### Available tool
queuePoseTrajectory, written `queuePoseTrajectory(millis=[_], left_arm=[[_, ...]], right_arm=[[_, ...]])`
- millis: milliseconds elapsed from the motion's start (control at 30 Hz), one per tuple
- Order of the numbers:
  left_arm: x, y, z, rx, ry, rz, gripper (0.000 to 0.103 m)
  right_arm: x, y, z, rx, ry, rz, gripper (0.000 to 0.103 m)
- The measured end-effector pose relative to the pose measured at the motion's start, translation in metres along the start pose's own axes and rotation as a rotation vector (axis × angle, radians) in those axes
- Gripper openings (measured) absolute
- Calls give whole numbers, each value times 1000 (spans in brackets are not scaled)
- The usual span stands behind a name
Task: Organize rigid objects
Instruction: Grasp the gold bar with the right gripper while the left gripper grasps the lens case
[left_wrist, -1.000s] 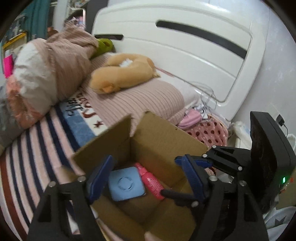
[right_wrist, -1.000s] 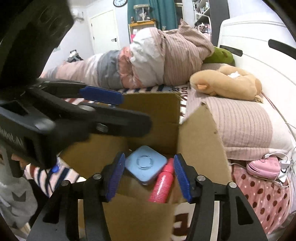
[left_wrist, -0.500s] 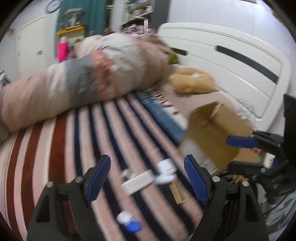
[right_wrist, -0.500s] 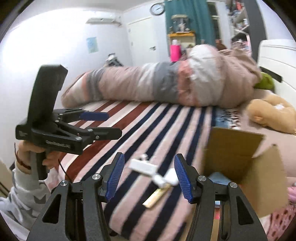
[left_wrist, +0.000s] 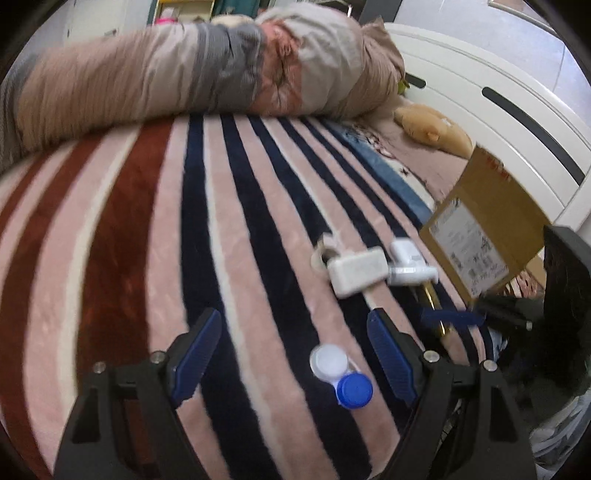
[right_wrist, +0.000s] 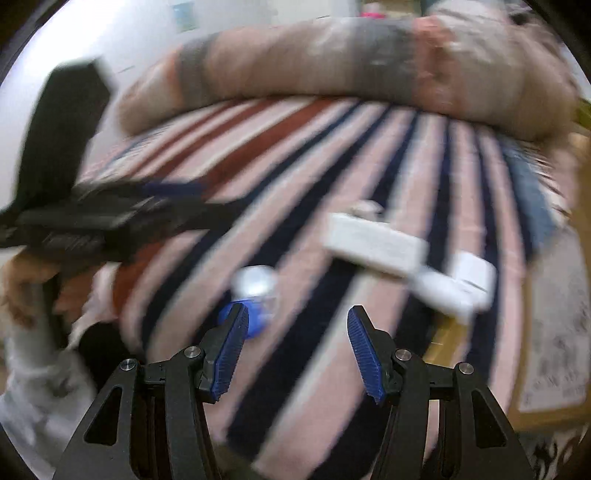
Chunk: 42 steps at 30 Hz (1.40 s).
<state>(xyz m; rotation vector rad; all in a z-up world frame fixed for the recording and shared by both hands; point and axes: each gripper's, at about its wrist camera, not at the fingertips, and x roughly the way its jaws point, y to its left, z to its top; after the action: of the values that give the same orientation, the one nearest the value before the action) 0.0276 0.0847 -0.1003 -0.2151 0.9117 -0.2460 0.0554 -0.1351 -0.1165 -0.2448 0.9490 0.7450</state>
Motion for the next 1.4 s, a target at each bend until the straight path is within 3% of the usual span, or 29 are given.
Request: queuePoseTrajectory(millis=[133, 267, 400, 467, 500, 667, 800, 1233, 1400], left_arm=[[23, -6, -23, -34, 58, -50, 79], [33, -22, -37, -28, 52, 9, 79], [37, -40, -47, 33, 31, 67, 72], [41, -48, -51, 72, 25, 110, 60], [42, -53, -53, 101, 20, 151, 57], [40, -51, -54, 117, -4, 155, 34], [39, -44, -52, 115, -17, 111, 31], [26, -35, -45, 46, -61, 64, 31], [5, -39, -33, 52, -104, 70, 31]], right_arm=[[-9, -23, -13, 122, -86, -216, 52], [-2, -39, -25, 186, -51, -328, 52], [14, -54, -32, 264, -21, -274, 51], [18, -57, -33, 262, -33, -285, 37], [18, -57, -34, 257, -35, -289, 23], [17, -51, -33, 226, -23, -270, 14], [-1, -38, -48, 177, -9, -201, 14], [8, -36, -38, 87, -11, -249, 14], [-16, -25, -24, 33, -84, -241, 14]])
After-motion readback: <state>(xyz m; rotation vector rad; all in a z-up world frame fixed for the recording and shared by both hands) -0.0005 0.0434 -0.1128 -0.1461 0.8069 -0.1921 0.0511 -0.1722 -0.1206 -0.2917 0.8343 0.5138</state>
